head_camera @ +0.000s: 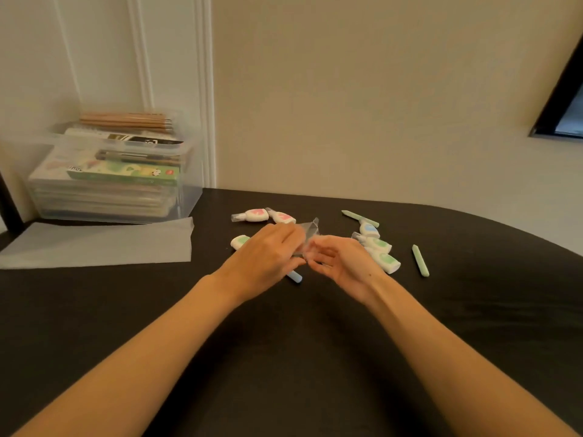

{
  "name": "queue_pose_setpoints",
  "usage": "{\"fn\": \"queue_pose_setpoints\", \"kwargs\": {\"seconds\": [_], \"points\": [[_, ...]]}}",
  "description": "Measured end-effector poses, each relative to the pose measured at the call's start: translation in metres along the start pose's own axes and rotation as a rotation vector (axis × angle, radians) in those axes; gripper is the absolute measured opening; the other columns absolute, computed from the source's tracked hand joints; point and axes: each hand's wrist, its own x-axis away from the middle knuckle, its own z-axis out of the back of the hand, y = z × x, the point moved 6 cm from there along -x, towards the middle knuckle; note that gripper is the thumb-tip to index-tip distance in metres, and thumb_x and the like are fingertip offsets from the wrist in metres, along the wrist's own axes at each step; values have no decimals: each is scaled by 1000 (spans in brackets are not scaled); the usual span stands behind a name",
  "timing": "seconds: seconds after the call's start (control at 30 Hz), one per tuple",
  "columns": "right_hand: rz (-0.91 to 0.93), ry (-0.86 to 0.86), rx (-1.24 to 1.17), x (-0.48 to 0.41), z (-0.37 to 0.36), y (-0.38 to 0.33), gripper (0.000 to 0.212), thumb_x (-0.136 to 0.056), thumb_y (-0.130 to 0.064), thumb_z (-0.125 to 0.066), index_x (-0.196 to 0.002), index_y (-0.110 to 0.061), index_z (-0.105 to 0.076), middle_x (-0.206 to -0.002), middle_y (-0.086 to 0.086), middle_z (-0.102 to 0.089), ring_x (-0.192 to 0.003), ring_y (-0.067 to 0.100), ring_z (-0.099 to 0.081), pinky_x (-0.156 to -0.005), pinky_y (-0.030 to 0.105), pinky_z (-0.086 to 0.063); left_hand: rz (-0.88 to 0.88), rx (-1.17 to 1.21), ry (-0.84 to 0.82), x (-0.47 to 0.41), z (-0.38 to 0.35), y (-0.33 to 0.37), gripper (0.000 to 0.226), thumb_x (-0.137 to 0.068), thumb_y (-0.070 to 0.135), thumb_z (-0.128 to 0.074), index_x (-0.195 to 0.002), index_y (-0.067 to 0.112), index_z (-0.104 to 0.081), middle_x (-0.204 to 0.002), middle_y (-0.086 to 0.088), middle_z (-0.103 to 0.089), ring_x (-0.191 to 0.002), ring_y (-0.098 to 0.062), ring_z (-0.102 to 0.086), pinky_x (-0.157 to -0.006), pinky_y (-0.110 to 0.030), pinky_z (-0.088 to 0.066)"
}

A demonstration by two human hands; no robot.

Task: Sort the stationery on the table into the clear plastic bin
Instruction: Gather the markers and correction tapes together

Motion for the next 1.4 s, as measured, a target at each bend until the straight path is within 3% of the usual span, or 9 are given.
{"fn": "queue_pose_setpoints", "kwargs": {"seconds": [0.1, 0.17, 0.3, 0.47, 0.63, 0.97, 1.1, 1.23, 1.4], "points": [[19, -61, -15, -4, 3, -1, 16, -93, -10, -49, -94, -7, -64, -95, 10, -68, -87, 17, -65, -76, 28, -52, 110, 58, -20, 1, 1, -2, 42, -77, 42, -59, -108, 12, -57, -131, -11, -52, -116, -25, -53, -96, -31, -39], [6, -122, 7, -6, -2, 2, 16, -91, -10, -51, -98, -5, -64, -93, 9, -68, -89, 19, -64, -80, 30, -52, 250, 190, 41, -1, 8, -6, 48, -83, 49, -45, -117, 16, -52, -140, -3, -40, -124, -16, -41, -101, -28, -28], [4, -249, 6, -9, -18, 6, 18, -90, -5, -49, -88, -6, -67, -84, 7, -68, -79, 16, -64, -76, 29, -53, 370, 209, -41, -10, 4, -20, 54, -91, 47, -48, -140, 28, -36, -151, 7, -24, -138, -9, -19, -110, -28, -14], [35, -240, 54, -20, -14, 4, 20, -93, -8, -47, -90, -4, -67, -85, 7, -70, -81, 16, -67, -78, 28, -55, 397, 253, -186, -6, -9, -44, 71, -72, 56, -68, -132, 24, -47, -133, 8, -49, -119, -4, -44, -102, -28, -37], [26, -245, 66, -32, -13, 11, 19, -92, -8, -50, -91, -3, -68, -88, 9, -70, -89, 20, -67, -84, 32, -54, 346, 201, -228, -1, -17, -49, 86, -62, 68, -65, -132, 21, -50, -132, 7, -52, -120, -7, -45, -98, -20, -31], [26, -190, 64, -30, -8, 11, 20, -93, -9, -49, -96, 0, -67, -89, 10, -70, -83, 16, -68, -76, 26, -57, 395, 148, -330, 3, -21, -46, 73, -74, 44, -72, -136, 21, -41, -136, 5, -47, -123, -10, -44, -94, -17, -31], [93, 6, 479, -27, 4, 7, 20, -93, -12, -51, -102, 0, -65, -81, 6, -62, -72, 11, -58, -63, 19, -48, 452, -107, -224, 8, -10, -45, 81, -78, 52, -65, -143, 19, -29, -142, 2, -41, -127, -13, -39, -102, -22, -31], [225, -12, 1027, -21, -1, 15, 18, -83, -30, -67, -92, -15, -64, -87, -4, -60, -79, 7, -55, -66, 18, -43, 562, -151, -203, 14, -13, -48, 79, -80, 52, -62, -141, 14, -32, -140, -3, -44, -125, -17, -39, -102, -26, -30], [295, 31, 1114, -24, -4, 14, 10, -85, -20, -66, -91, -13, -63, -91, 3, -63, -81, 11, -60, -76, 25, -52, 630, -162, -179, 21, -13, -52, 79, -81, 49, -63, -142, 11, -31, -139, -5, -44, -126, -19, -38, -103, -27, -28]]}}
